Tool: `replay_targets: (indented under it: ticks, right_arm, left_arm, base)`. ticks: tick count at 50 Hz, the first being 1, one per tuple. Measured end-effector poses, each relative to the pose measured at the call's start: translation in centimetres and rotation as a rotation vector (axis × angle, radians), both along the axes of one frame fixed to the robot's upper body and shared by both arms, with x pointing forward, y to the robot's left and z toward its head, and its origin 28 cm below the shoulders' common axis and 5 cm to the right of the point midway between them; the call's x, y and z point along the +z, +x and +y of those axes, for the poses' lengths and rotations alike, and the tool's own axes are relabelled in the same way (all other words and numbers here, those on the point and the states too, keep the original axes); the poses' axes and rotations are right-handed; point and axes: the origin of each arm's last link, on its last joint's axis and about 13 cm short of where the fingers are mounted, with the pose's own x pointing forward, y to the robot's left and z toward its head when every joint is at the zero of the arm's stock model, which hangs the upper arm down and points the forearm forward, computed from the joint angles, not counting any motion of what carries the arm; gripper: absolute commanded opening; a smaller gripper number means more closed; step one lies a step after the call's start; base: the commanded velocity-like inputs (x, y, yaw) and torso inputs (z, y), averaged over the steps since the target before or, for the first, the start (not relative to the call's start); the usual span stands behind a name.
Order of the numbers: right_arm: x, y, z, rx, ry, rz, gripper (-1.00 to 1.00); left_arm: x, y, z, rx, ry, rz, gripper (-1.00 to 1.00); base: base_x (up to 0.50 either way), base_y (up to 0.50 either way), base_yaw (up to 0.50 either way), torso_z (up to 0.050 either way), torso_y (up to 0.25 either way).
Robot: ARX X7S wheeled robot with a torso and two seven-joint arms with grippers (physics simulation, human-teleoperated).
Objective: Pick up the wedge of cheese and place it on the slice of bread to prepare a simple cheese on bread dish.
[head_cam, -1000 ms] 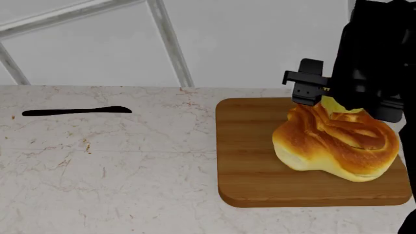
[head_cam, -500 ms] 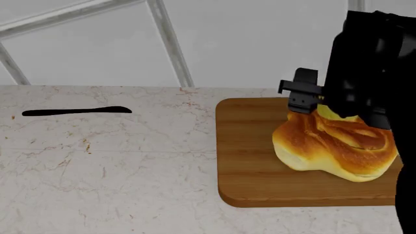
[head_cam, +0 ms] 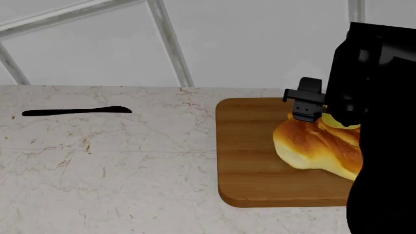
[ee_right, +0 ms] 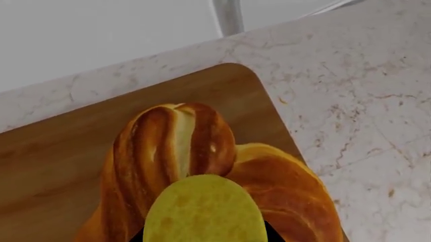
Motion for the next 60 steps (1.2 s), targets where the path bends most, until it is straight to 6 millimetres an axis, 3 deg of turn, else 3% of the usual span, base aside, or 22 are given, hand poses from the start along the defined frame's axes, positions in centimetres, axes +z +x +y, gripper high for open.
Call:
replay_targets:
  ticks: [8,9,25,37,40,43,49,60]
  right_arm:
    - [-0.1,0.1,0.0,-0.007,-0.003,-0.006,-1.0]
    - [-0.1,0.1,0.0,-0.007,-0.004,-0.006,1.0]
    - [1.2,-0.1,-0.2,0.001,-0.033,-0.024,1.0]
    - [6.4,-1.1,-0.6,-0.001,-0.066,-0.166,1.0]
    - [6.7,-2.4,-2.0,-0.044,-0.103,-0.139,1.0]
    - [6.5,-3.9,-2.0,-0.025,-0.105,-0.12,1.0]
    - [6.7,-7.5,0.2,0.094,-0.155,-0.187,1.0]
    - [6.1,-15.1,4.9,0.272,-0.358,-0.5,1.0]
  left_arm:
    - [0.0,0.0,0.0,0.0,-0.001,-0.004,1.0]
    - [0.0,0.0,0.0,-0.001,-0.001,-0.004,1.0]
    - [0.0,0.0,0.0,-0.002,-0.002,-0.005,1.0]
    - [0.0,0.1,-0.1,-0.004,-0.004,0.003,1.0]
    - [0.0,0.1,-0.1,-0.005,-0.004,0.005,1.0]
    - [0.0,0.1,-0.1,-0.006,-0.005,0.006,1.0]
    - [-0.1,0.1,-0.2,-0.008,-0.005,0.009,1.0]
    - [-0.1,0.1,-0.2,-0.011,-0.006,0.011,1.0]
  base:
    - [0.0,0.01,0.0,0.0,0.0]
    - [0.0,0.0,0.0,0.0,0.0]
    - [0.0,0.01,0.01,0.0,0.0]
    - [0.0,0.01,0.01,0.0,0.0]
    - [0.0,0.01,0.0,0.0,0.0]
    - [0.0,0.01,0.01,0.0,0.0]
    - [0.0,0.01,0.01,0.0,0.0]
    - [0.0,0.01,0.01,0.0,0.0]
